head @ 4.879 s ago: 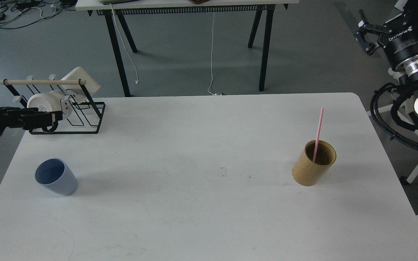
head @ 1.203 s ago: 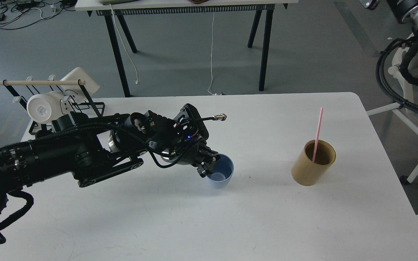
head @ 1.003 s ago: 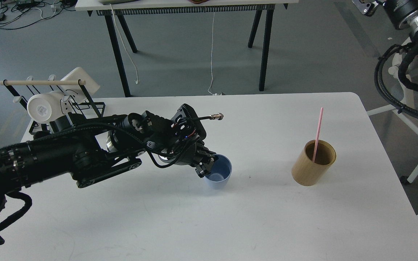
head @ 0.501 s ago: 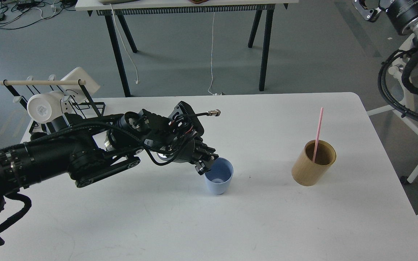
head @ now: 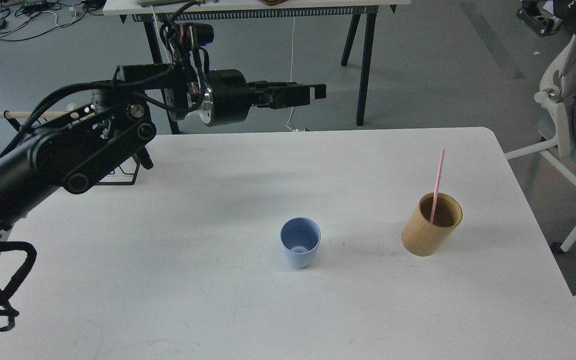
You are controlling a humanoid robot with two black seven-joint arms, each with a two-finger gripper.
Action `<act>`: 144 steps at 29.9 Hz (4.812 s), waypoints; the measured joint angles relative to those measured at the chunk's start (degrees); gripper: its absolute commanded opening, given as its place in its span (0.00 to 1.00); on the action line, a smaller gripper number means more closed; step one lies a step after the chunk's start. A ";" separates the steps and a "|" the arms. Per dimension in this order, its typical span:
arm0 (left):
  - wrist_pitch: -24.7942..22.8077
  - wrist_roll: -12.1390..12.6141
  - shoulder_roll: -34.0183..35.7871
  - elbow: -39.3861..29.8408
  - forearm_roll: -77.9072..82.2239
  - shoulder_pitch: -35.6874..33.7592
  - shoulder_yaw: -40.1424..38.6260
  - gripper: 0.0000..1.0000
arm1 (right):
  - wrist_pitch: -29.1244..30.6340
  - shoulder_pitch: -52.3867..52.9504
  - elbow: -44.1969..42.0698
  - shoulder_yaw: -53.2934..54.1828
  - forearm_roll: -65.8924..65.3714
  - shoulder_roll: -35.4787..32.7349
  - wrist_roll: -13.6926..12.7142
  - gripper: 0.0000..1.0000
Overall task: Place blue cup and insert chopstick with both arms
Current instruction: 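Release the blue cup and raise the left arm back to rest, then reach the right gripper to the pink straw in the tan cup, then grasp the pink straw and pull it up out of the tan cup, then move the straw over the blue cup and lower it inside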
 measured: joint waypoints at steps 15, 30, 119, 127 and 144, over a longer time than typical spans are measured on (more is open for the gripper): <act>0.03 0.22 1.65 21.48 -57.73 0.91 -7.34 0.99 | -15.34 -2.57 20.02 -13.39 -30.95 -11.77 0.33 0.98; -0.01 4.74 1.42 27.43 -77.36 4.62 -7.50 0.99 | -27.41 -11.50 21.14 -25.99 -54.75 -10.94 3.21 0.89; -0.01 4.99 2.11 27.17 -77.08 4.56 -6.36 0.99 | -21.84 -2.09 27.49 -21.83 -58.81 4.07 0.03 0.01; -0.01 4.28 1.95 27.17 -77.07 4.76 -6.55 0.99 | -21.84 -4.08 25.85 -26.00 -60.87 8.65 0.23 0.01; -0.01 4.20 1.93 27.26 -77.11 4.74 -6.50 0.99 | -22.04 -6.05 19.39 -26.73 -63.97 17.32 0.46 0.02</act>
